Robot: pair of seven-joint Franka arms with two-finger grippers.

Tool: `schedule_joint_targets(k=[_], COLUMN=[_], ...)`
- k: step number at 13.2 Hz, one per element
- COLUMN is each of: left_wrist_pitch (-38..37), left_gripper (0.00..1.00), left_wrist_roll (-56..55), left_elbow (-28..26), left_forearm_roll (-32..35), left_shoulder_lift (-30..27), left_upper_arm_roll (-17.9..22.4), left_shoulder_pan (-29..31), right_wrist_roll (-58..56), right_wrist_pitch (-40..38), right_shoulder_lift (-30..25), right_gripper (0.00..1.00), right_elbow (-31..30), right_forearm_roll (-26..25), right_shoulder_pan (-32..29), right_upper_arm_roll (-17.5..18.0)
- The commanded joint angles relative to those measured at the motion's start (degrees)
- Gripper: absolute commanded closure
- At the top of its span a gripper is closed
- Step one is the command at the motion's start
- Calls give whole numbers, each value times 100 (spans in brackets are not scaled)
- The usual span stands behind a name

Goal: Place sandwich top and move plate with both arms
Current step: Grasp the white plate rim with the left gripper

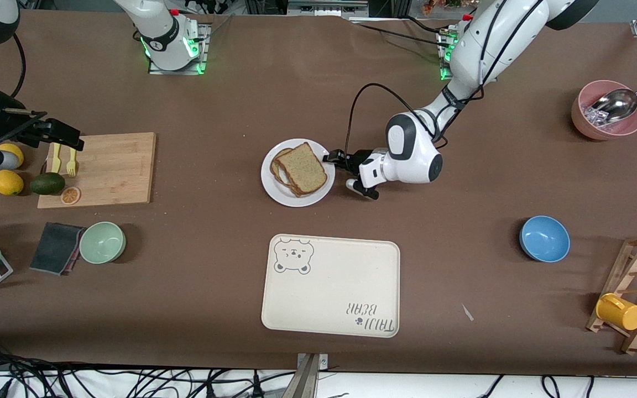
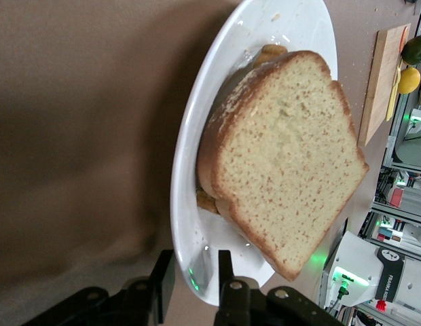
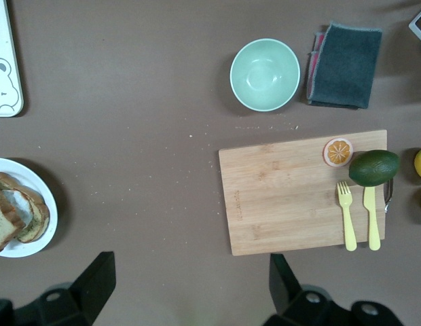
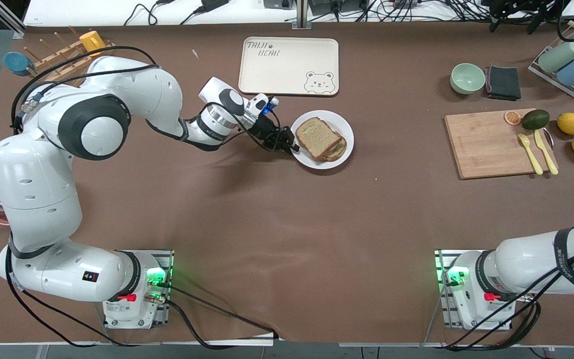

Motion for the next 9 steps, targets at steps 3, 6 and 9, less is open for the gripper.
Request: schedule_joint_targets(k=[3, 6, 9], left_wrist_pitch=[74, 74, 66], left_gripper=[77, 77, 87], left_wrist_roll=[491, 957, 967], left_elbow=[150, 150, 150], left_forearm_roll=[-545, -906, -907], left_shoulder_lift=[209, 297, 306], left_upper_arm_roll=[-12, -12, -12], left_shoulder_pan=[-47, -38, 6], right_wrist_roll=[-97, -123, -123], right_wrist_pitch=[44, 44, 53], right_shoulder_lift=[63, 72, 63], right_gripper=[0, 0, 0], right_elbow=[11, 11, 19], right_forearm_roll=[-175, -184, -184], right_shoulder_pan=[-12, -3, -3], right_upper_arm_roll=[48, 65, 100])
